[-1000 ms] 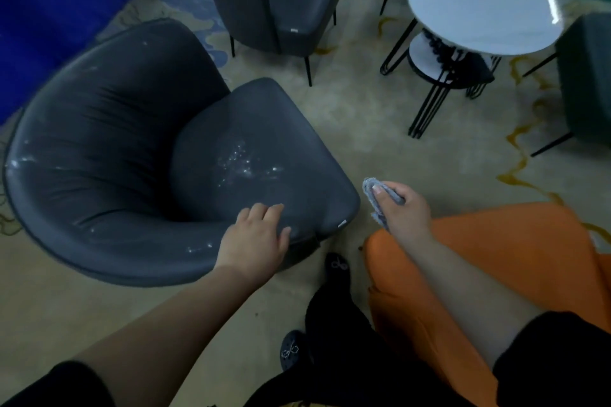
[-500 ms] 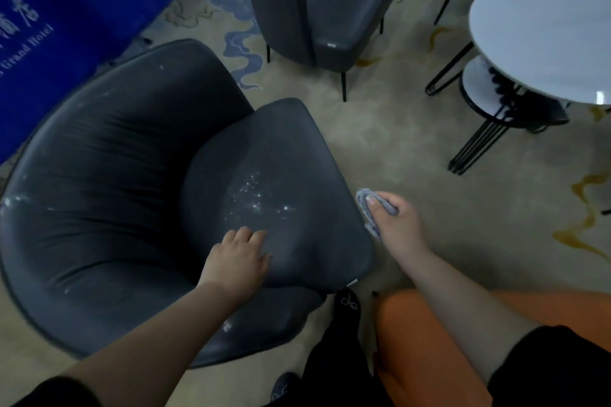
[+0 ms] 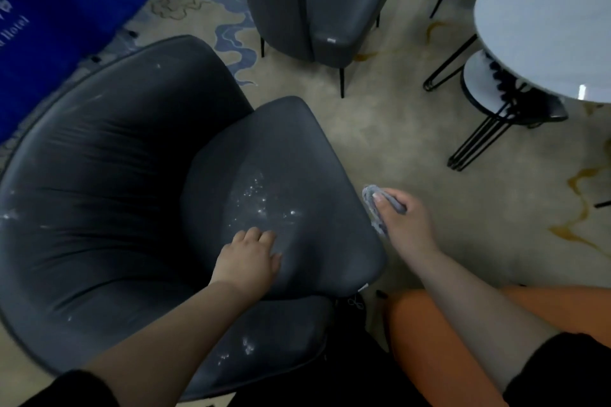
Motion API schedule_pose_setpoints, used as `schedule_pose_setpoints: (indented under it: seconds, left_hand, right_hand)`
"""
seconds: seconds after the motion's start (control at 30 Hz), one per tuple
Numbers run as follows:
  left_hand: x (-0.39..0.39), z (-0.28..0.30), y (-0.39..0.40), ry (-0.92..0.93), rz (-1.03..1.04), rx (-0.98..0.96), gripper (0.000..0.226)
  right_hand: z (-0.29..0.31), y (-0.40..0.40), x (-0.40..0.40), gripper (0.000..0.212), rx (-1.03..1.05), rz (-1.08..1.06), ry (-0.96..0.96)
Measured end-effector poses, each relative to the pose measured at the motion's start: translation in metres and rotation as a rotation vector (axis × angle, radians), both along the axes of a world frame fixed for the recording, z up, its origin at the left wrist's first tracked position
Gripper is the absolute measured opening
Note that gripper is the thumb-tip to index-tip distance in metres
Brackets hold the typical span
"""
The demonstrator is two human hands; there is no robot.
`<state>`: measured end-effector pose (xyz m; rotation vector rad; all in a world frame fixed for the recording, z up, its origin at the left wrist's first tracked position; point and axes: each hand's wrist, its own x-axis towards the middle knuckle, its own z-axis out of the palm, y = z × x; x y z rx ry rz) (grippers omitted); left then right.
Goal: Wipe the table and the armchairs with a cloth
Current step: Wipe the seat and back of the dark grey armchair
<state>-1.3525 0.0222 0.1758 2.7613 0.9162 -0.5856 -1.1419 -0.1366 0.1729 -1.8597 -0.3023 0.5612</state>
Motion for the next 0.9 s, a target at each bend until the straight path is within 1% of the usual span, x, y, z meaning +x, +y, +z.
schedule_pose_setpoints:
  seconds: [0.07, 0.17, 0.33, 0.5, 0.63, 0.73, 0.8, 0.87, 0.9]
  left_hand:
    - [-0.005, -0.001, 0.005, -0.017, -0.01, -0.019, 0.043]
    - [-0.013, -0.002, 0.012, -0.035, -0.009, -0.034, 0.044]
    - [-0.019, 0.002, 0.025, -0.064, 0.03, -0.089, 0.045]
    - [-0.02, 0.005, 0.041, -0.08, 0.074, -0.105, 0.044]
    - [-0.019, 0.003, 0.057, -0.084, 0.152, -0.115, 0.045]
    - [-0.021, -0.001, 0.064, -0.052, 0.226, -0.131, 0.045]
    - [-0.021, -0.004, 0.07, -0.021, 0.269, -0.133, 0.046]
    - [-0.017, -0.006, 0.077, 0.006, 0.32, -0.139, 0.047]
    - [-0.015, -0.006, 0.079, 0.019, 0.344, -0.142, 0.048]
  right_hand:
    - [0.0, 0.003, -0.006, 0.01, -0.029, 0.019, -0.024]
    - [0.003, 0.015, -0.014, 0.011, -0.01, 0.024, -0.023]
    - [0.016, 0.042, -0.015, 0.022, -0.017, 0.041, -0.053]
    - [0.018, 0.072, -0.01, 0.023, -0.046, 0.09, -0.061]
    - [0.008, 0.1, -0.004, 0.02, -0.092, 0.196, -0.03]
    - [0.002, 0.126, 0.007, 0.025, -0.113, 0.266, -0.048]
    - [-0.003, 0.143, 0.018, 0.02, -0.129, 0.332, -0.049]
    - [-0.013, 0.158, 0.029, 0.007, -0.14, 0.397, 0.017]
    - [-0.016, 0.166, 0.035, 0.008, -0.149, 0.426, 0.044]
